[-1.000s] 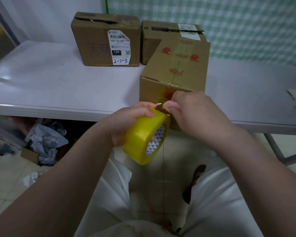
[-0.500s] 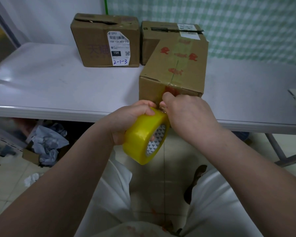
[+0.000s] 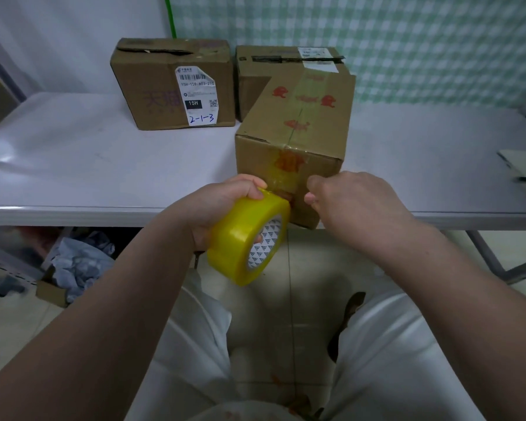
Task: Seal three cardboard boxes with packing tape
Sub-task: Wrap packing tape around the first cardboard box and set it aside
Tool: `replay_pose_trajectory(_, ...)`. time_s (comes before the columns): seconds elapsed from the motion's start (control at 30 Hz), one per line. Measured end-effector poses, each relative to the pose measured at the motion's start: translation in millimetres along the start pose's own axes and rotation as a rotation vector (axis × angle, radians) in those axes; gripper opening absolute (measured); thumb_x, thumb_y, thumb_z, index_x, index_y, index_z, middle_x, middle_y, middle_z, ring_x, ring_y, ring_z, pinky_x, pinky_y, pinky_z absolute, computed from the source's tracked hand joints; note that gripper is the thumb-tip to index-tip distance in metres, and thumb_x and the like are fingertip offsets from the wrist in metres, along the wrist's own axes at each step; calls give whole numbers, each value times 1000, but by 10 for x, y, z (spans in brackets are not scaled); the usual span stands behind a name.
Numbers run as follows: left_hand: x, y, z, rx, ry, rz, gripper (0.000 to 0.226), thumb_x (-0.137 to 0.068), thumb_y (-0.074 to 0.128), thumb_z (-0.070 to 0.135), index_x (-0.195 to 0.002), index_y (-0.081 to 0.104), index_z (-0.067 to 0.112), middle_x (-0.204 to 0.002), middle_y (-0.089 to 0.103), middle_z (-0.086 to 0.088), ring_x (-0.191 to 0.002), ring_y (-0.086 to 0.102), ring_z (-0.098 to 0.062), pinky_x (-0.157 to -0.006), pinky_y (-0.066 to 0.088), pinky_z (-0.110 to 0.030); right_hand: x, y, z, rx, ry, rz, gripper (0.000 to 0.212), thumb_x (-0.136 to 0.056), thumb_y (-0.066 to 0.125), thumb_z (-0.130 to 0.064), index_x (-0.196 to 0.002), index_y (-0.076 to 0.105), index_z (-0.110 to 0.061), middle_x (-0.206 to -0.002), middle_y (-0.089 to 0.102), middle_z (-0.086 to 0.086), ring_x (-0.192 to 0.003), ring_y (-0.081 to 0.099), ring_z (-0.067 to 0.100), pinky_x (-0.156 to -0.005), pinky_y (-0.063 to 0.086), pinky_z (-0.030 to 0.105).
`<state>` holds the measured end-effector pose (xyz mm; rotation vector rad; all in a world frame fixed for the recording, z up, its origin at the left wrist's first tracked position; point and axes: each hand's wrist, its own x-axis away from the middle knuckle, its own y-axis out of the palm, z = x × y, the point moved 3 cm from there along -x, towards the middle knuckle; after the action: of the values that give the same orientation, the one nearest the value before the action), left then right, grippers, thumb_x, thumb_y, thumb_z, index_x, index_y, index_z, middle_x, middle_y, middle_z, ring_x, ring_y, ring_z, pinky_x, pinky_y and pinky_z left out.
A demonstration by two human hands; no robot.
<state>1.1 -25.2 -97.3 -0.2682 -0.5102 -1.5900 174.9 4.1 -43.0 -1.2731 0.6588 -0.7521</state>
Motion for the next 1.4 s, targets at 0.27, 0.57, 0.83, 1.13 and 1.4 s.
replay_pose_trajectory(0.27,-65,-53,32,-104,-3,20,26,-83,61,22,-107,60,29,-111,61,-14,-86,65,-33,-67,57,-38,-44,492,675,-127,311,-487,20,-94,45,-21,-97,62,-11,-94,58,5,-90,58,22,-72,43,30)
replay_pose_trajectory(0.57,-93,-49,17,-133,-7,27,42,-61,64,31,-103,60,33,-109,62,-10,-93,65,-34,-71,57,-39,-364,1159,1169,-1341,951,-9,33,-81,74,-32,-94,68,-2,-89,67,13,-79,62,25,-80,51,33)
replay_pose_trajectory(0.83,-137,-35,-20,-93,15,5,40,-64,63,30,-104,60,31,-108,64,-10,-91,66,-33,-73,56,-40,-232,814,731,-1474,880,516,34,-90,47,-48,-109,58,-22,-87,58,-11,-85,63,15,-84,51,33)
replay_pose_trajectory(1.13,-145,32,0,-113,-1,-7,46,-63,67,25,-108,59,30,-111,62,-12,-88,66,-31,-69,57,-38,-192,384,153,-969,333,575,89,-67,84,-41,-142,37,-27,-147,37,3,-135,34,17,-111,34,34)
replay_pose_trajectory(1.4,-60,59,-138,-236,-62,0,41,-61,65,29,-103,62,29,-114,61,-18,-94,63,-34,-79,53,-41,-294,434,287,-1042,359,557,88,-68,85,-32,-139,35,-29,-139,47,-6,-122,50,15,-101,47,42)
